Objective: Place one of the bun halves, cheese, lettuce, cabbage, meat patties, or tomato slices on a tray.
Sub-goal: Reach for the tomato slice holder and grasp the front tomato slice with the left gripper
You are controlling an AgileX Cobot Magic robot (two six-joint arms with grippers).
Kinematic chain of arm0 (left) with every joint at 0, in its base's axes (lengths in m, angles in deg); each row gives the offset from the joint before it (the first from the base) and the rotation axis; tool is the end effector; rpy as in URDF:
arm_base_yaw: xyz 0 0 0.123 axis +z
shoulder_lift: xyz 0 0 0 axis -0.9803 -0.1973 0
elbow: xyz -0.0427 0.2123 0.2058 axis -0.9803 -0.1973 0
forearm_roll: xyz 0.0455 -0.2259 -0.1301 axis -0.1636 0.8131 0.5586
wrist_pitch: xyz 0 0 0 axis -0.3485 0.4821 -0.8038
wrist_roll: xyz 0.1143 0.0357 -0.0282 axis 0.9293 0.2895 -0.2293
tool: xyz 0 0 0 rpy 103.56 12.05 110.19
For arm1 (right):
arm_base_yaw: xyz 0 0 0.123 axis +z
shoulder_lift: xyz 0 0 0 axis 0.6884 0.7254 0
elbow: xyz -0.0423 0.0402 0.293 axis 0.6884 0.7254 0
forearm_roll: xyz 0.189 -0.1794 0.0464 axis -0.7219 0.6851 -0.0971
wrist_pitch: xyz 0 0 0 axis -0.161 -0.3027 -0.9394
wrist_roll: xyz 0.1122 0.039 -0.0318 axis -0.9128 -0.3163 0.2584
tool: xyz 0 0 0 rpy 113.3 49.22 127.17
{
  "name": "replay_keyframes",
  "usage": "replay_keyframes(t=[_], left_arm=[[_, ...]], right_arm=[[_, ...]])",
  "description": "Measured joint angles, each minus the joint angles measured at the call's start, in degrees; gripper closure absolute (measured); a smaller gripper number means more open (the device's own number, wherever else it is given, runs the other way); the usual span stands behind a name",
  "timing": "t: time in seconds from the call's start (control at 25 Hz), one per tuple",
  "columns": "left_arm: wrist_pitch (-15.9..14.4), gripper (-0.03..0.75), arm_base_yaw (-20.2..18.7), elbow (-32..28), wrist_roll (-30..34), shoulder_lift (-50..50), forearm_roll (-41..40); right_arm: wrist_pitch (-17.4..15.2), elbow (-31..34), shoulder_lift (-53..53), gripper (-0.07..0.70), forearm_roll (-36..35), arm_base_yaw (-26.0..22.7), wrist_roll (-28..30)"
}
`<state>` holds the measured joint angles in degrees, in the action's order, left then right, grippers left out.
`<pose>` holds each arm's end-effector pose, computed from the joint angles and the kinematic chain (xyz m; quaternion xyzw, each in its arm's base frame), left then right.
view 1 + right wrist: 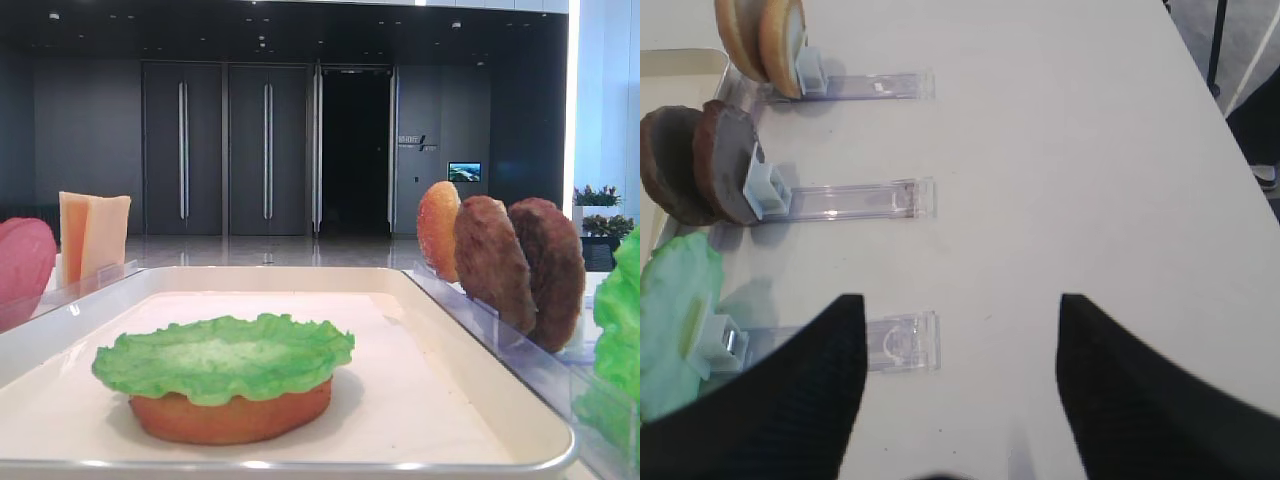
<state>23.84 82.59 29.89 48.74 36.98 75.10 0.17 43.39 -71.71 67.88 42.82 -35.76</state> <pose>0.0190 0.0025 0.2551 -0.0150 0.8689 0.0313 0.4938 0.0159 0.0053 0.2602 -0.0147 0.8712 0.0116 0.4906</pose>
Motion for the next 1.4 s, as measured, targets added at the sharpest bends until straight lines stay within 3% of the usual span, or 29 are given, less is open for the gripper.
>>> replay_keyframes(t=[0.6,1.08,1.4], left_arm=[[-0.1,0.024,0.0,0.0,-2.0,-1.6,0.2],[-4.0,0.024,0.0,7.9,-2.0,-23.2,0.6],[-3.5,0.024,0.0,16.9,-2.0,-41.2,0.6]], right_arm=[[0.0,0.0,0.0,0.203,0.0,0.0,0.0],[0.0,0.0,0.0,0.204,-0.1,0.0,0.0],[0.0,0.0,0.0,0.204,-0.1,0.0,0.0]])
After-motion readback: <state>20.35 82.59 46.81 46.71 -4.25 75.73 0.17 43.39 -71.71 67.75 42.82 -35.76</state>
